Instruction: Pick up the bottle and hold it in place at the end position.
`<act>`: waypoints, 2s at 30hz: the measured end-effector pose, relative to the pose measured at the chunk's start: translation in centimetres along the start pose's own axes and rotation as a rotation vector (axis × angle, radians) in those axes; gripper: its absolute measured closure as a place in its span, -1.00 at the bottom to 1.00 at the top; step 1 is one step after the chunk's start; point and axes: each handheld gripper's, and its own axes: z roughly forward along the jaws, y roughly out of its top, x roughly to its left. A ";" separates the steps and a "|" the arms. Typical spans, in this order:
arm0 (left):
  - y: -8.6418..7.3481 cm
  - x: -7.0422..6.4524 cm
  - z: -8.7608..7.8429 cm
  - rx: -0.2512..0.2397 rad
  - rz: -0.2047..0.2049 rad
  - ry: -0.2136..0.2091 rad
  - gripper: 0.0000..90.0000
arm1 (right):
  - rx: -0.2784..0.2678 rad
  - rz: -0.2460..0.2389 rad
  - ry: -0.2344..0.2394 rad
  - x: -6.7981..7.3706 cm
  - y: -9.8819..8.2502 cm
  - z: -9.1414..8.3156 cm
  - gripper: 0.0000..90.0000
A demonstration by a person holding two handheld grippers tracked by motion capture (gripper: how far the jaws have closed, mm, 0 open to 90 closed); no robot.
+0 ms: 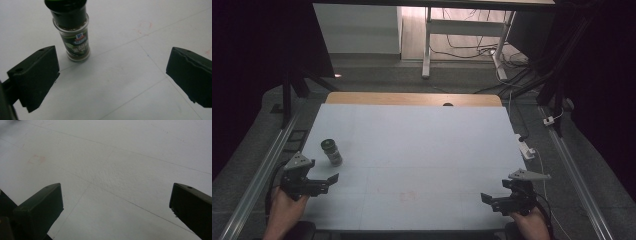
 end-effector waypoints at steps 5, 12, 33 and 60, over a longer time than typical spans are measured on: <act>0.4 0.7 0.5 0.005 -0.010 0.019 -1.00 | 0.001 0.001 -0.002 0.0 0.0 0.0 -1.00; 0.8 2.3 1.0 -0.014 -0.020 0.026 -1.00 | 0.002 0.001 -0.003 0.0 0.0 0.0 -1.00; 1.5 5.5 5.4 0.062 -0.010 0.001 -1.00 | 0.003 -0.007 -0.005 0.0 0.0 0.1 -1.00; 2.0 5.2 6.7 0.077 0.092 -0.029 0.19 | 0.008 -0.012 -0.003 0.1 0.0 0.1 -1.00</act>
